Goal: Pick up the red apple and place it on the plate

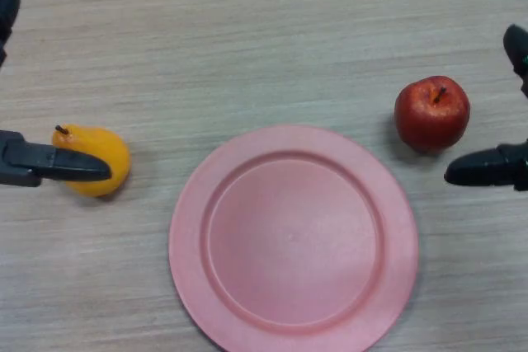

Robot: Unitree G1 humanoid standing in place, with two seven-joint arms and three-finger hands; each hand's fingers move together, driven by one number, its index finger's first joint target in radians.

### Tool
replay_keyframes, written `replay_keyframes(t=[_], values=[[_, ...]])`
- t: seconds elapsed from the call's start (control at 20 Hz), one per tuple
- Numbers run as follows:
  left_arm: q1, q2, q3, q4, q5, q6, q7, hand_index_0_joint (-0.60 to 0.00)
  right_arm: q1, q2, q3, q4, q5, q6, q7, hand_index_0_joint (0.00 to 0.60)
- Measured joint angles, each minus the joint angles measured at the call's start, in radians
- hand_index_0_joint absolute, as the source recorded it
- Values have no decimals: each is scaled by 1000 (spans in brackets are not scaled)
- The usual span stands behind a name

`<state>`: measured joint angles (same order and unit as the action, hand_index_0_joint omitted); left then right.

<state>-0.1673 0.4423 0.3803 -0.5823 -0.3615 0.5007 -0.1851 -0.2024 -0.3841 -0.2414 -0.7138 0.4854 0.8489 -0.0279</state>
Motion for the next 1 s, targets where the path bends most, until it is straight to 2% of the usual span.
replay_keyframes(t=[0.15, 0.35, 0.55, 0.65, 0.8, 0.9, 1.0], values=[[0, -1, -19, 0, 7, -1, -14, 0, 18, 1, 0, -12, -7, 0, 62, 0], [7, -18, -19, 17, 64, -16, -25, 0, 24, 10, 0, 10, -57, -2, 69, 0], [15, -32, -46, 21, 61, -17, -24, 0, -19, 10, 42, 193, -173, -79, 97, 0], [17, -42, -58, 32, 61, -18, -25, 0, -56, 15, 94, 322, -258, -218, 132, 0], [21, -50, -60, 33, 60, -18, -25, 0, -101, 47, 167, 551, -374, -480, 151, 0], [30, -51, -58, 33, 61, -27, -25, 0, -151, 66, 190, 733, -476, -628, 151, 0], [36, -51, -51, 36, 61, -47, -25, 0, -215, 74, 190, 908, -532, -734, 120, 0]])
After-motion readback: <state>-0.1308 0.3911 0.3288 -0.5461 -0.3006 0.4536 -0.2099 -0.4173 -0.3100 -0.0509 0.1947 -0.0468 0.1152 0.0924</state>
